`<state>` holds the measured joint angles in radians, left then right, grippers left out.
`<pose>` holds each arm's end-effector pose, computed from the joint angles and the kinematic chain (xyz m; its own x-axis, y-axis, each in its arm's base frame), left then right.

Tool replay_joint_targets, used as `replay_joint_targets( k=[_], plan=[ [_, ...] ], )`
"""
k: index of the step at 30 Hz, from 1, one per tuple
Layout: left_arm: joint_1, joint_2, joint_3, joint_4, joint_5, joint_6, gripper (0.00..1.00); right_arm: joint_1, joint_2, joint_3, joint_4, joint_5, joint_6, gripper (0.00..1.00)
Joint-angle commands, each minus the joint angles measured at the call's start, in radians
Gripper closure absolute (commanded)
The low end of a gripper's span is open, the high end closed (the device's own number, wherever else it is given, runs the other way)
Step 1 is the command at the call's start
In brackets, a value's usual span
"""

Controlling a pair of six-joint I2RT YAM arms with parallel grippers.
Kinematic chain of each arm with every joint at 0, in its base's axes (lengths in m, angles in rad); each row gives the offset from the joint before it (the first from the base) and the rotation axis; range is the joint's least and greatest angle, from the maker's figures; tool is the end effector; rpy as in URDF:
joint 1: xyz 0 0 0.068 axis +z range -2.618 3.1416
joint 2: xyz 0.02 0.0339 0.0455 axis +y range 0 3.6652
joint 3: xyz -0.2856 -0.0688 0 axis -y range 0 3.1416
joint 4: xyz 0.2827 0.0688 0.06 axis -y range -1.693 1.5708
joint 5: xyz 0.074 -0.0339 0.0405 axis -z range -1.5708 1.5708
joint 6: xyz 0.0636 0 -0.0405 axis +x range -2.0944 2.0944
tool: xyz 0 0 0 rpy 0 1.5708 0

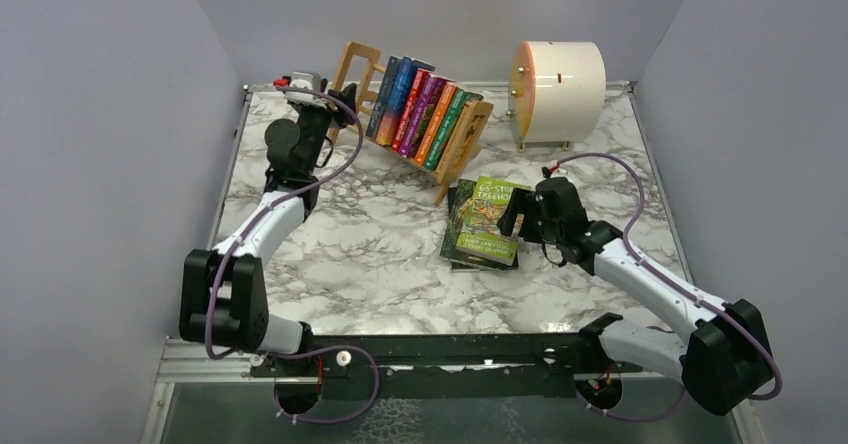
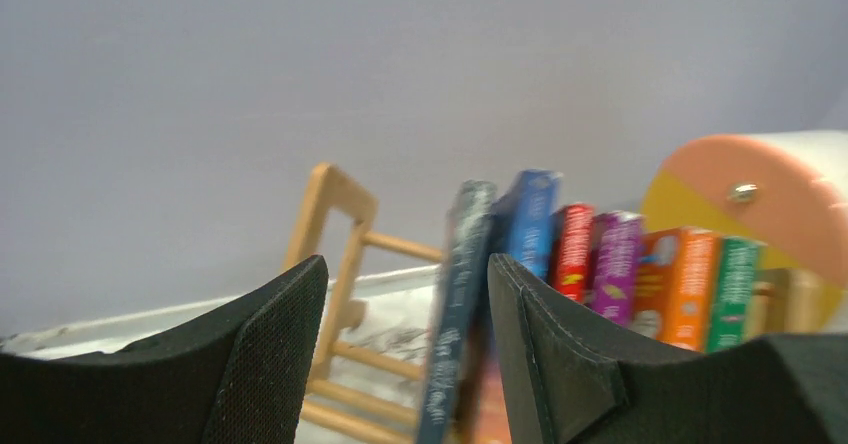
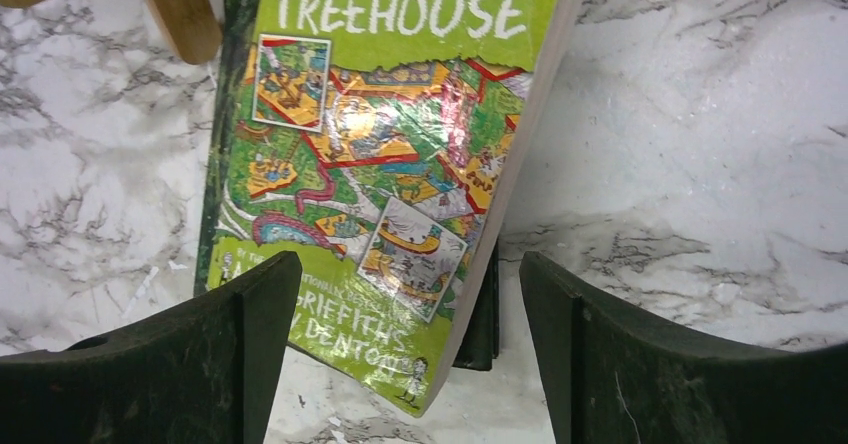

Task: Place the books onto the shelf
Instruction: Place the book on the shelf, then pick up the book from the center of the board.

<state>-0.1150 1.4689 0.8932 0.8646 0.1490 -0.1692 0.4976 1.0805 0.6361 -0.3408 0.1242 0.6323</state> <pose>0.3883 -0.0544 0.3330 0.2361 -0.1949 -0.9520 0.2989 0.9468 -0.1197 0.2353 0.1189 0.2012 -0.7356 0.2678 -0.6223 0.0472 0.9366 0.3473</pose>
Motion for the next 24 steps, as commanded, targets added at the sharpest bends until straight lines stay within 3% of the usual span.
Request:
replay_joint_targets(
  k=[1,10,19,24],
  plan=[
    [-0.162,-0.139,-0.02,-0.19,-0.055,-0.027,0.47,0.002,0.021,0.013,-0.021,0.046,0.036,0.2],
    [-0.415,-0.155,-0.109,-0.356,-0.084,-0.196,0.47,0.002,0.029,0.017,0.007,0.049,0.029,0.2],
    [-0.627,-0.044,-0.165,-0.366,-0.113,-0.245,0.47,0.001,0.037,0.001,0.012,0.055,0.038,0.21],
    [-0.68,0.057,-0.158,-0.365,-0.105,-0.28,0.46,0.002,0.042,-0.001,0.027,0.044,0.029,0.21]
  ],
)
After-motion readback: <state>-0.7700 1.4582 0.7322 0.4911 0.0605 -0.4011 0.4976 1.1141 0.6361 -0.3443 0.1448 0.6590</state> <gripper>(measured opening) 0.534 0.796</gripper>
